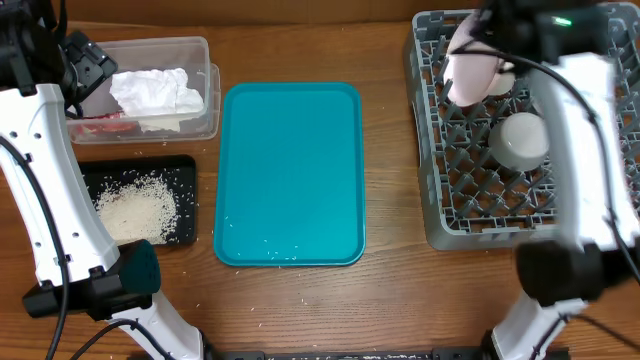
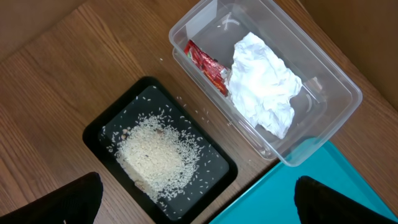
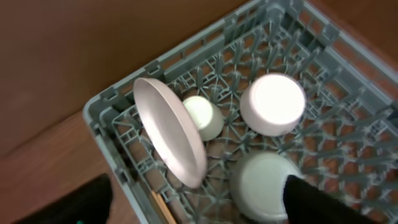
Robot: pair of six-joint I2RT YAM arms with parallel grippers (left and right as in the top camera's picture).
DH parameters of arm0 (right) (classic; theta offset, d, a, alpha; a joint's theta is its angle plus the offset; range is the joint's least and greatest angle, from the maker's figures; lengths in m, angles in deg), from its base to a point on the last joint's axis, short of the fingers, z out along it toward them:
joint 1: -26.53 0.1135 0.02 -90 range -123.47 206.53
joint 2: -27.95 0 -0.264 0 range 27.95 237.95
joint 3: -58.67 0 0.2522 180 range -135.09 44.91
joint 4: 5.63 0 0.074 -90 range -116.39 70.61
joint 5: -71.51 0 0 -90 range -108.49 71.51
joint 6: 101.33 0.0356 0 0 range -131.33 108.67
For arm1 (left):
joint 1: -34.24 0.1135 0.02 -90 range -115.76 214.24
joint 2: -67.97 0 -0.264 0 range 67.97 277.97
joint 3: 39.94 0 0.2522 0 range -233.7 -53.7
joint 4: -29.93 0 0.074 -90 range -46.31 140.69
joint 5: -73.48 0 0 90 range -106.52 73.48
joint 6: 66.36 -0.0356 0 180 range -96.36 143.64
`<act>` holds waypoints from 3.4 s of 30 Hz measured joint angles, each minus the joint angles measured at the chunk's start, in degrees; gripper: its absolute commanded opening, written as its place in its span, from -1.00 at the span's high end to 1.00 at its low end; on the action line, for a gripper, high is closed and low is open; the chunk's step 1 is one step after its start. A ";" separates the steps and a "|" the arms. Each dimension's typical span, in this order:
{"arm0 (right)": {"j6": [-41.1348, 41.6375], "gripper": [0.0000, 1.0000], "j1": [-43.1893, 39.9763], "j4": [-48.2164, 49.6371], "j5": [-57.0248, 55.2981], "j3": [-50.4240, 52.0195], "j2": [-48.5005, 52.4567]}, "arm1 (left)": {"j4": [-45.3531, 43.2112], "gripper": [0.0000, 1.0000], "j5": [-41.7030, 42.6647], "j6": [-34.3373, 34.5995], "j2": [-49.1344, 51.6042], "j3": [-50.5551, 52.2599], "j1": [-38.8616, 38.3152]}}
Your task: Sort waste into correct bins and load items into the dishwasher
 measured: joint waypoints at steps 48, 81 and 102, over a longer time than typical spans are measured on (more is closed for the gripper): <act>-15.23 -1.00 -7.37 -19.34 34.36 29.03 -58.84 | 0.00 -1.00 0.00 0.00 0.00 0.00 0.00; -16.76 -1.00 -7.37 34.01 30.80 91.06 -95.89 | -0.02 -1.00 -0.02 0.00 0.26 0.00 0.00; -16.46 -1.00 -7.15 77.20 35.45 123.93 -108.39 | -0.02 -1.00 -0.20 -0.02 0.26 0.00 0.00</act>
